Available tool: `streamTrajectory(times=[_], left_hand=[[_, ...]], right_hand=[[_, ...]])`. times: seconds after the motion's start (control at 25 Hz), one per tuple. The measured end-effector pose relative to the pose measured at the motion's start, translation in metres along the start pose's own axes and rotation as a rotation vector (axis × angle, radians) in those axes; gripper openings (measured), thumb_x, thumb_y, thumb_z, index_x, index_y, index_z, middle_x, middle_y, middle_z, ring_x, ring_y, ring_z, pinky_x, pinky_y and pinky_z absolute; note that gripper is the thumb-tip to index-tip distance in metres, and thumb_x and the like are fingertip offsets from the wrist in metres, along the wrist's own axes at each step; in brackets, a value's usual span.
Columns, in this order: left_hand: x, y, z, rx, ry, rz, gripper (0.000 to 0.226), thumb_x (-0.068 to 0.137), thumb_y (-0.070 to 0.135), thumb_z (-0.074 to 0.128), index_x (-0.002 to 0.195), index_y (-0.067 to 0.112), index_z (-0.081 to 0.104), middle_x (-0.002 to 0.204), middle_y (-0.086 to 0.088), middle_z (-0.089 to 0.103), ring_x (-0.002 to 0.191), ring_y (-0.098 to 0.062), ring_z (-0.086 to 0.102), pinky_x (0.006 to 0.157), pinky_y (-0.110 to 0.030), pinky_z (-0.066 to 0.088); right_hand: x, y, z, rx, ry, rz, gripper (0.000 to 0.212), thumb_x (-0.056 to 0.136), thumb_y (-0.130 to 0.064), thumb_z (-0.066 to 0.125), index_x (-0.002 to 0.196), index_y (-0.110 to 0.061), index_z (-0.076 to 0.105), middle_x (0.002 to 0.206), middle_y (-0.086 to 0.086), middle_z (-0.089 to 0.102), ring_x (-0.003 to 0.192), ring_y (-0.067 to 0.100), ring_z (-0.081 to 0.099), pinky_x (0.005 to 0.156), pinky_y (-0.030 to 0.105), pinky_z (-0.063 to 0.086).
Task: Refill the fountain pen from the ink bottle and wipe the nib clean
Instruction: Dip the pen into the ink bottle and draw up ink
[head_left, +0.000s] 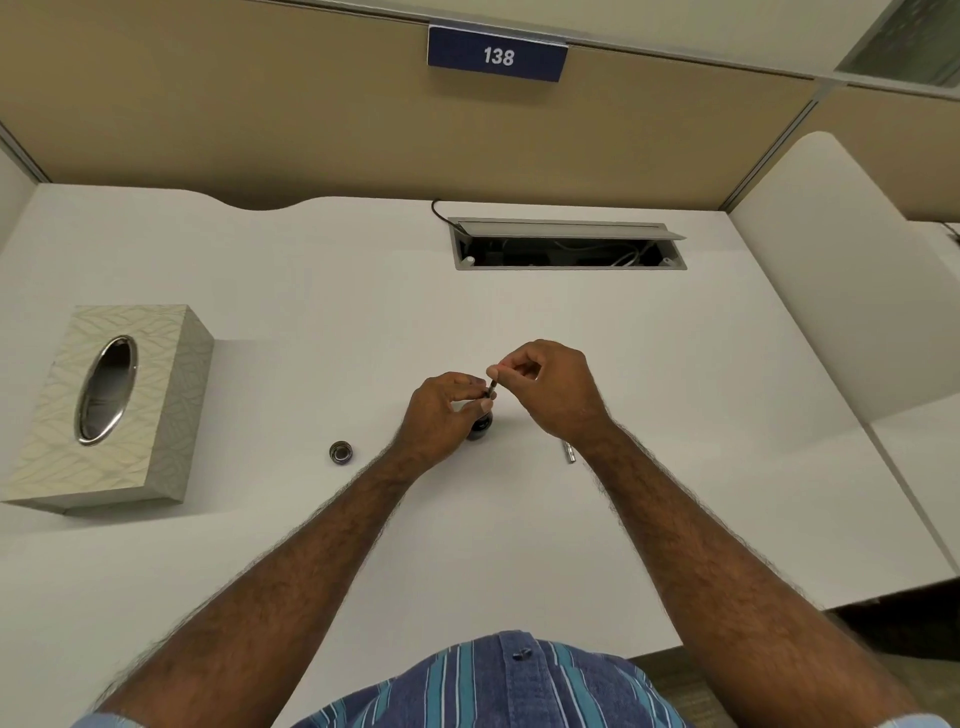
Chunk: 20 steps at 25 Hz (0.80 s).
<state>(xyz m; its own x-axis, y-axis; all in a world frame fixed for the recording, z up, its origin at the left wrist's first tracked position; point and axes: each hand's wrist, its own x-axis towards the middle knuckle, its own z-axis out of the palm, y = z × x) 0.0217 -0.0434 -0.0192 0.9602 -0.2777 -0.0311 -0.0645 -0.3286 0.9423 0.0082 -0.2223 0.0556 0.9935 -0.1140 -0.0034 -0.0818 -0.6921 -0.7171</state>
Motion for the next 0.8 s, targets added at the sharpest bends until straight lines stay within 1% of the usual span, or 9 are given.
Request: streamTrajectory(times=[0.12, 0.2, 0.24, 0.32, 0.4, 0.52, 0.6, 0.72, 0.8], left_hand=[[0.0012, 0.0017, -0.0008, 0.002, 0.004, -0.002, 0.016, 0.092, 0.017, 0.077, 0.106, 0.015, 0.084, 0.113, 0.001, 0.079, 0.110, -0.014, 0.070, 0.104, -0.040, 0.053], [0.0027, 0.0011, -0.0009, 0.002, 0.003, 0.000, 0.016, 0.092, 0.016, 0.077, 0.106, 0.015, 0.084, 0.113, 0.000, 0.079, 0.110, -0.016, 0.070, 0.105, -0.041, 0.053], [0.0030, 0.0008, -0.0008, 0.002, 0.004, -0.002, 0.015, 0.092, 0.015, 0.077, 0.105, 0.015, 0.084, 0.114, -0.001, 0.079, 0.111, -0.017, 0.070, 0.105, -0.042, 0.053], [0.0027, -0.0002, -0.0008, 0.004, 0.011, -0.009, 0.015, 0.091, 0.014, 0.077, 0.105, 0.015, 0.084, 0.114, -0.002, 0.079, 0.112, -0.019, 0.070, 0.105, -0.044, 0.053], [0.0019, -0.0010, -0.0006, 0.001, 0.011, -0.007, 0.015, 0.091, 0.013, 0.078, 0.105, 0.015, 0.084, 0.114, -0.002, 0.079, 0.112, -0.019, 0.071, 0.105, -0.044, 0.053], [0.0015, -0.0020, -0.0004, 0.005, 0.007, 0.005, 0.015, 0.091, 0.015, 0.077, 0.104, 0.015, 0.084, 0.113, 0.000, 0.079, 0.110, -0.017, 0.071, 0.103, -0.043, 0.054], [0.0015, -0.0027, -0.0003, 0.011, 0.009, 0.012, 0.015, 0.091, 0.016, 0.078, 0.104, 0.016, 0.084, 0.112, 0.001, 0.079, 0.109, -0.016, 0.071, 0.103, -0.042, 0.054], [0.0019, -0.0038, -0.0001, -0.011, 0.009, -0.001, 0.015, 0.090, 0.015, 0.078, 0.104, 0.017, 0.085, 0.111, 0.001, 0.079, 0.109, -0.016, 0.072, 0.103, -0.042, 0.054], [0.0022, -0.0045, 0.0000, -0.006, 0.007, 0.001, 0.015, 0.090, 0.015, 0.078, 0.104, 0.017, 0.085, 0.111, 0.002, 0.079, 0.109, -0.015, 0.071, 0.103, -0.040, 0.054]], right_hand=[[-0.0008, 0.0006, 0.0008, 0.025, -0.024, -0.004, 0.005, 0.093, -0.033, 0.080, 0.092, -0.028, 0.078, 0.089, -0.017, 0.074, 0.080, -0.006, 0.064, 0.070, 0.005, 0.045], [-0.0015, 0.0008, 0.0005, 0.035, -0.036, -0.015, 0.010, 0.095, -0.030, 0.078, 0.104, -0.025, 0.081, 0.095, -0.014, 0.076, 0.083, 0.001, 0.066, 0.073, 0.006, 0.045], [-0.0013, 0.0009, 0.0001, 0.032, -0.040, -0.023, 0.012, 0.096, -0.028, 0.077, 0.106, -0.024, 0.082, 0.098, -0.013, 0.077, 0.086, 0.004, 0.068, 0.075, 0.008, 0.046], [-0.0011, 0.0002, -0.0005, 0.022, -0.037, -0.036, 0.010, 0.096, -0.026, 0.077, 0.103, -0.024, 0.083, 0.099, -0.010, 0.079, 0.089, 0.007, 0.070, 0.078, 0.013, 0.048], [-0.0005, 0.0000, 0.0004, 0.013, -0.012, -0.017, 0.006, 0.094, -0.028, 0.079, 0.094, -0.024, 0.083, 0.093, -0.011, 0.078, 0.086, 0.004, 0.069, 0.075, 0.014, 0.049], [0.0002, 0.0008, 0.0027, 0.007, 0.024, 0.021, 0.011, 0.091, -0.033, 0.083, 0.086, -0.023, 0.080, 0.085, -0.012, 0.076, 0.076, -0.001, 0.065, 0.067, 0.008, 0.047], [-0.0011, 0.0002, 0.0035, 0.029, 0.020, 0.016, 0.009, 0.091, -0.031, 0.082, 0.090, -0.022, 0.080, 0.087, -0.012, 0.075, 0.074, -0.002, 0.063, 0.068, 0.006, 0.046], [-0.0028, -0.0003, 0.0008, 0.037, -0.015, -0.021, 0.010, 0.094, -0.024, 0.079, 0.103, -0.023, 0.082, 0.094, -0.011, 0.075, 0.079, 0.003, 0.066, 0.072, 0.004, 0.044], [-0.0029, 0.0003, -0.0004, 0.020, -0.020, -0.036, 0.008, 0.095, -0.023, 0.078, 0.101, -0.023, 0.083, 0.095, -0.013, 0.076, 0.083, 0.004, 0.068, 0.073, 0.006, 0.045]])
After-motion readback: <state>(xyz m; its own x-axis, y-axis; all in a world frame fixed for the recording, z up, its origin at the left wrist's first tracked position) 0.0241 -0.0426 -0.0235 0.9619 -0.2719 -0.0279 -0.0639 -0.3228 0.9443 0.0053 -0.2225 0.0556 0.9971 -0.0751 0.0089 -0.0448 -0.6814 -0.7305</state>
